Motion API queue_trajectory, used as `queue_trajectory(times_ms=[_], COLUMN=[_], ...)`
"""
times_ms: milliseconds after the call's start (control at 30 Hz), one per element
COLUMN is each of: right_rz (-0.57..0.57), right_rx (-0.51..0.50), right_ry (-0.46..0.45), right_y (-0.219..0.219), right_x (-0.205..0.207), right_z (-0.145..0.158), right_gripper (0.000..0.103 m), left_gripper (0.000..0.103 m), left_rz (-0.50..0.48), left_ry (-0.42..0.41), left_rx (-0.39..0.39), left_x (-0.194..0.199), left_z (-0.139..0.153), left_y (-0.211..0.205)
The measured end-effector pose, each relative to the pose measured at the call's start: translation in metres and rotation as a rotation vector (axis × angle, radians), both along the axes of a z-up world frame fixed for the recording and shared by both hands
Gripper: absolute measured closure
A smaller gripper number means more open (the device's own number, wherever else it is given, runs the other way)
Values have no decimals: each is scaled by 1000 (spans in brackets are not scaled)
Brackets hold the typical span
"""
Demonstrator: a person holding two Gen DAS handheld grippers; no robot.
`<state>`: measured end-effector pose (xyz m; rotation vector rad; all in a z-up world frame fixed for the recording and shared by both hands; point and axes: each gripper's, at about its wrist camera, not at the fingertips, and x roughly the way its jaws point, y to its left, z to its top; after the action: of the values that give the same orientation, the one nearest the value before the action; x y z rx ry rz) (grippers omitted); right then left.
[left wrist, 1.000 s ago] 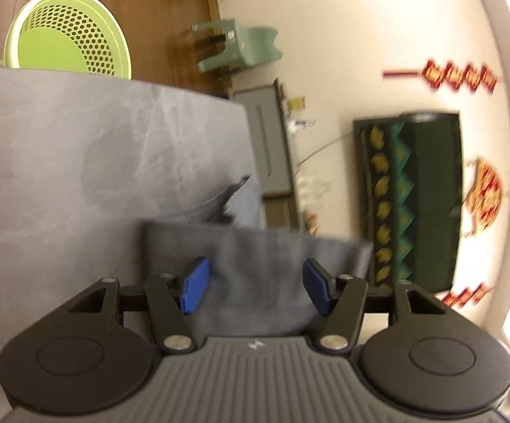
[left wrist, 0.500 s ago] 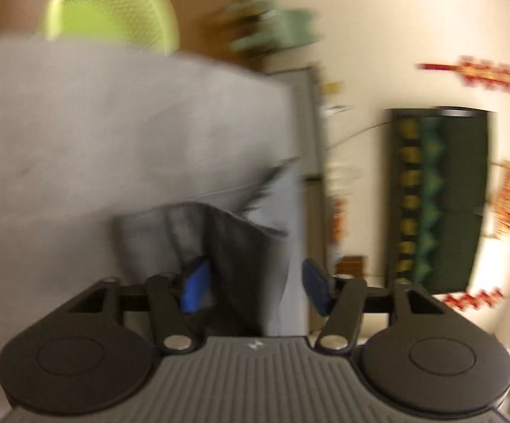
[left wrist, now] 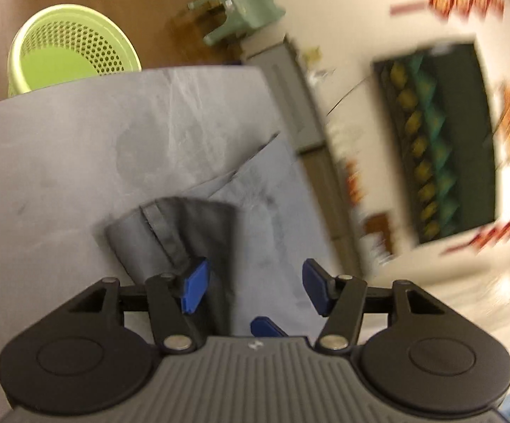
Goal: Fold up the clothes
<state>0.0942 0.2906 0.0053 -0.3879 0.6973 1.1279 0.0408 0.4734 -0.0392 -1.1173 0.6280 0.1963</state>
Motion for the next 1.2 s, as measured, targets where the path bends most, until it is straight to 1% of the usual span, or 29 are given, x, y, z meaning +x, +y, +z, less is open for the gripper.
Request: queue_trajectory(times_ms=[33,67,100,133,167,200,267,300,400,500,600,633,700,733,767,833,867,967,1000,1033,1067,1100,1133,1167,1200], right_rz=[12,24,38,52,49,35,-25,-58,-245,-500,-775,-848,-965,-1010,-1042,-1103,-1117,-1114,-1110,-1122,-1135,-1148,-1164,-1182,-1185], right_rx=[-30,-55,-50,-53,-51,-36,49,89,158,123,42,10,-43,-62,-58,-50,-48,-64,-81,-123,-165,-207,-236,-212,-209], right_ry=[16,23,-11,-29,-16,15,51,67,64,-5,-51,-55,-63,-65,-65,-65,-69,-94,-94,-91,-89,-86,-87,-92,-94], right_y=[7,11,12,11,8,0,-33,-50,-128,-226,-331,-361,-418,-444,-463,-501,-517,-548,-558,-575,-593,-609,-622,-640,-648], right_x=[-1,-5,-10,-13,-13,-10,2,8,33,51,68,70,69,68,67,67,69,81,92,100,108,116,126,130,135], right_z=[-11,-22,-28,-28,-26,-20,0,9,32,31,14,7,-6,-11,-14,-19,-21,-25,-29,-37,-44,-52,-60,-65,-67], right_gripper=[70,69,67,66,66,65,63,59,57,57,55,54,54,54,53,50,50,49,49,49,49,53,47,44,45], left_gripper=[71,84,93,93,93,94,95,95,96,96,94,88,81,80,80,79,78,78,78,81,92,99,99,99,99], left_rz=[24,48,69,91,99,98,94,97,142,187,200,220,269,278,277,219,169,-5,-35,-48,-40,-31,-27,-18,-7], left_ry=[64,88,90,93,85,75,60,54,31,8,2,-1,-10,-25,-45,-103,-93,7,65,137,173,179,180,179,177], left_rx=[46,46,26,5,-11,-18,-26,-38,-42,-49,-99,-82,-14,46,122,242,271,307,316,322,333,337,334,325,313], left_x=[3,1,-4,-9,-12,-14,-15,-16,-18,-22,-28,-32,-43,-48,-53,-50,-39,5,16,26,31,31,30,29,27], left_z=[-4,-9,-15,-20,-23,-25,-28,-30,-34,-39,-40,-32,-12,3,21,46,47,34,25,13,5,2,0,-1,-1], left_y=[-3,-3,-1,1,2,3,5,6,17,29,34,32,24,15,4,-24,-36,-67,-73,-75,-75,-72,-68,-64,-62])
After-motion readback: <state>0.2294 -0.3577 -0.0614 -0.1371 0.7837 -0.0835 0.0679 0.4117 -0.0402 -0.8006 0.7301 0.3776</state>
